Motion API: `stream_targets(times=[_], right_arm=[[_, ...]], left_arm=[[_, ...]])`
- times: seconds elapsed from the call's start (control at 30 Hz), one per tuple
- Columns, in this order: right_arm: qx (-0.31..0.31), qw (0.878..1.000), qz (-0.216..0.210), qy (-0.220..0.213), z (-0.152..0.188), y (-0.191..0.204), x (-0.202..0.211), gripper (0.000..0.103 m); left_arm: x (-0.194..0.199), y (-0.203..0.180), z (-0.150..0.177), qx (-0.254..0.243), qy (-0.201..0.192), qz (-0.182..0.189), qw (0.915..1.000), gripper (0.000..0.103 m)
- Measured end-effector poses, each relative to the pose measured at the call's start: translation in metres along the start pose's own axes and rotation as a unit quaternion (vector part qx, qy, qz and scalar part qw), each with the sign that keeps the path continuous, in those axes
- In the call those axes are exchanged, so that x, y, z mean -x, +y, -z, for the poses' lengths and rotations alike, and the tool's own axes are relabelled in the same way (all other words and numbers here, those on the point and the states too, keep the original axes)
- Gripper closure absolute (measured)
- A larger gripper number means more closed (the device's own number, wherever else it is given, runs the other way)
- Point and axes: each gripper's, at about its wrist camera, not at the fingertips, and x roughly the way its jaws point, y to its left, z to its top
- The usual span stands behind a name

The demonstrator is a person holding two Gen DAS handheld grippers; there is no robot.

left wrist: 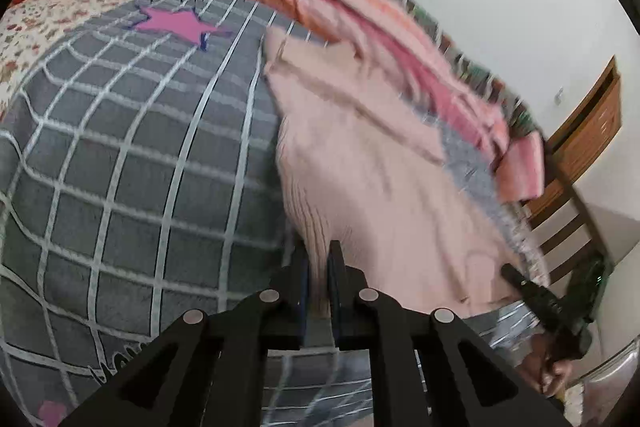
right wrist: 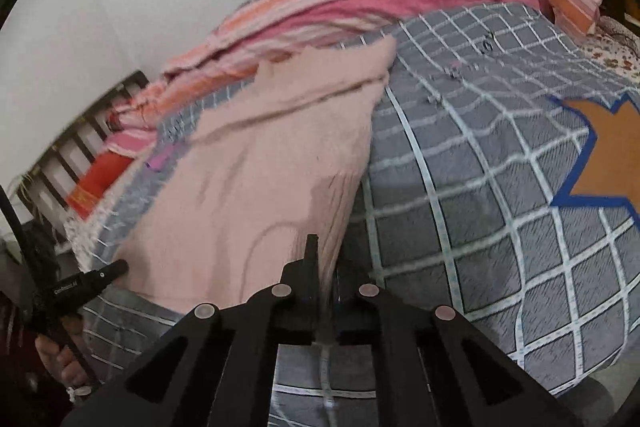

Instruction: Fold small clothes

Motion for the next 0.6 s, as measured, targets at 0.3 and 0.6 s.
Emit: stream_targets(times=[0.3,0.6], right_arm=[[-0.031,0.998,-0.030,-0.051,-0.057,0.018,0.013,0.098],[-0.018,0.996,-0.015,-0.089,-0.130,0.036,-0.001,0.099]], left_arm=[[0.011,-0.049,-0.067,-0.069,-0.052,-0.056,0.9946,0.094],[-0.017,-0.082,-0.137,-0.102,-0.091,-0.117,0.9838,0.094]])
